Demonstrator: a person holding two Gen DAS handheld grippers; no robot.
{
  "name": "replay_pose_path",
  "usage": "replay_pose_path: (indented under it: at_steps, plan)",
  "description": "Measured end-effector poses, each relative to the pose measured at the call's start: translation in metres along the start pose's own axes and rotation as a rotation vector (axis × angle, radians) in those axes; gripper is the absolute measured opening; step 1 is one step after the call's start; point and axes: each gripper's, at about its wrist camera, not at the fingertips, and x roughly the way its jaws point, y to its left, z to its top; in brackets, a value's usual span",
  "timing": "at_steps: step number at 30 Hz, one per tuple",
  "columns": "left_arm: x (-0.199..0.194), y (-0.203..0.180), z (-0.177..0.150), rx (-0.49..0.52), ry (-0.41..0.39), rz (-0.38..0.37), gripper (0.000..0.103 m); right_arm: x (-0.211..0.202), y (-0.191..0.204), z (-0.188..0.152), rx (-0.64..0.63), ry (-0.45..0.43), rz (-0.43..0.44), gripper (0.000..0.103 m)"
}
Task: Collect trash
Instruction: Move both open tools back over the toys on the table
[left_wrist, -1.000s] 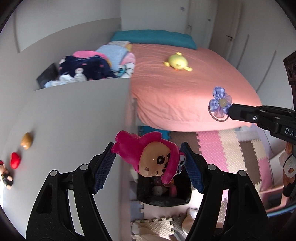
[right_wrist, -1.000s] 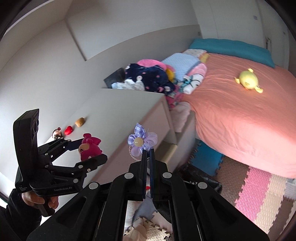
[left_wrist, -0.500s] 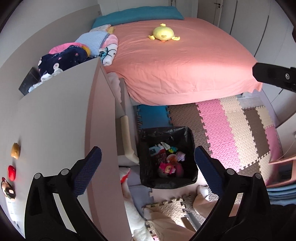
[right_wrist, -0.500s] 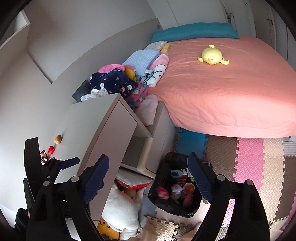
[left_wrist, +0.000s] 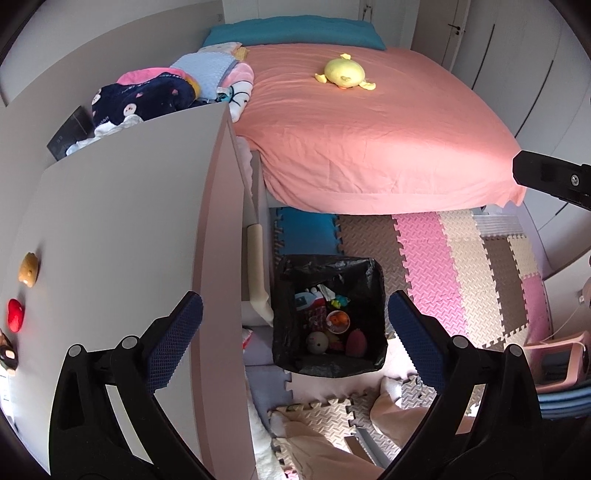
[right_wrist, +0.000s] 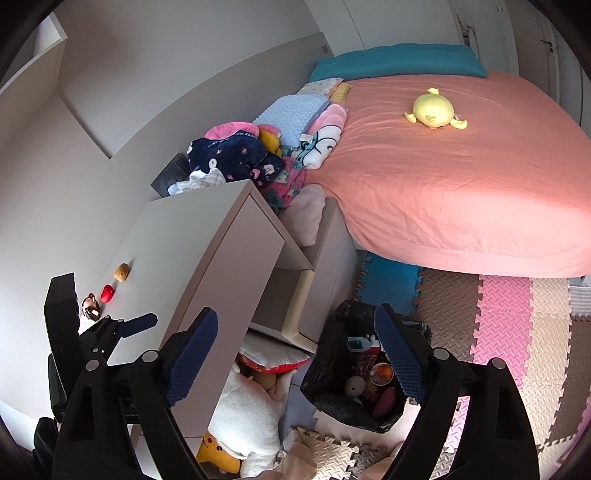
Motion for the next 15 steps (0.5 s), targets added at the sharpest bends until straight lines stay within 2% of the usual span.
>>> replay_pose_path:
  at_steps: [15]
  plan:
    - [-0.018,0.067,-0.026,-0.167,-0.018,0.056,0.097,0.033,0.067,0.002,-0.121,0.071,0.083,0.087]
